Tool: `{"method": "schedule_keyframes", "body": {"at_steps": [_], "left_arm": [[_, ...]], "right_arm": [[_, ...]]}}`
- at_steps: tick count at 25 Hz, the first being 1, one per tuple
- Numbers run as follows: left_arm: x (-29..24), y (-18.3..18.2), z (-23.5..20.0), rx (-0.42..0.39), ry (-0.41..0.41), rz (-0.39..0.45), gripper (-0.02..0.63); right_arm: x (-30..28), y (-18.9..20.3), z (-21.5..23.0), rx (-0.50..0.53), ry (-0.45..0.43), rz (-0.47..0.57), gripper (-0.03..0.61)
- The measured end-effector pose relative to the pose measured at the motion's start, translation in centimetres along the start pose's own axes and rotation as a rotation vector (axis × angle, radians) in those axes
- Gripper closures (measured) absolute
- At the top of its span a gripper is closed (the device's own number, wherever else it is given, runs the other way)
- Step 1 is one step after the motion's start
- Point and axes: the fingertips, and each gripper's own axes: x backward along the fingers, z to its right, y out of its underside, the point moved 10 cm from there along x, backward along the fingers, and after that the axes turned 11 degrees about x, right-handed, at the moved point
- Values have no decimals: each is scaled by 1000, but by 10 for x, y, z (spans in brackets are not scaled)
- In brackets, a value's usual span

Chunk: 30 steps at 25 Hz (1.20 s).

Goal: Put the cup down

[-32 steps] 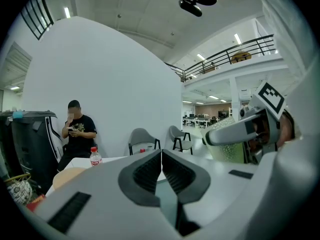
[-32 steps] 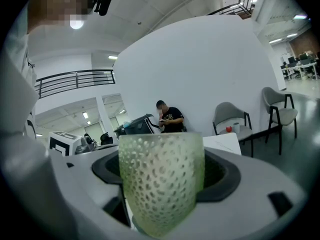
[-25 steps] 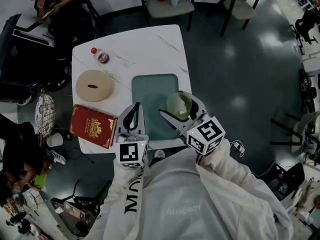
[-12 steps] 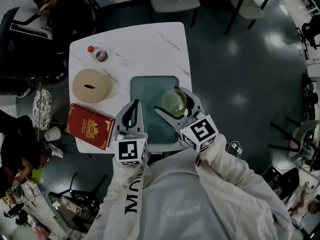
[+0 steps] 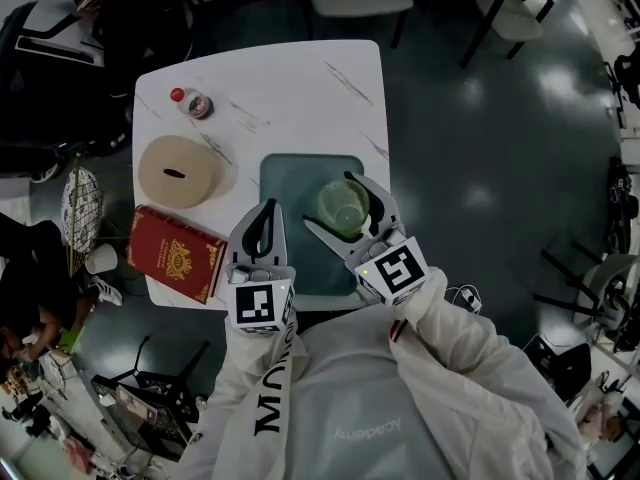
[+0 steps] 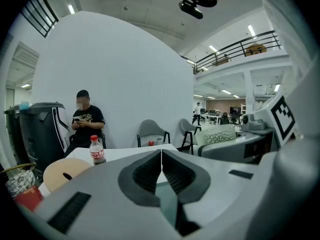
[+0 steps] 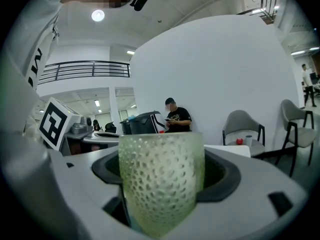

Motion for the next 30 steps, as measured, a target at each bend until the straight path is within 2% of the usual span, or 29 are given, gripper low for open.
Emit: {"method": "schedule_keyframes", "body": {"at_steps": [9, 20, 30], "left_arm": [[-10, 11, -6, -3, -12, 40, 601], [-31, 46, -23, 16, -62, 41, 601], [-42, 53, -32, 10, -69, 48, 601]], "right_arm": [[-12, 13, 1, 46, 19, 67, 183], [-27, 40, -3, 23, 42, 50, 183], [-39, 57, -6, 20, 44, 49, 183]]}}
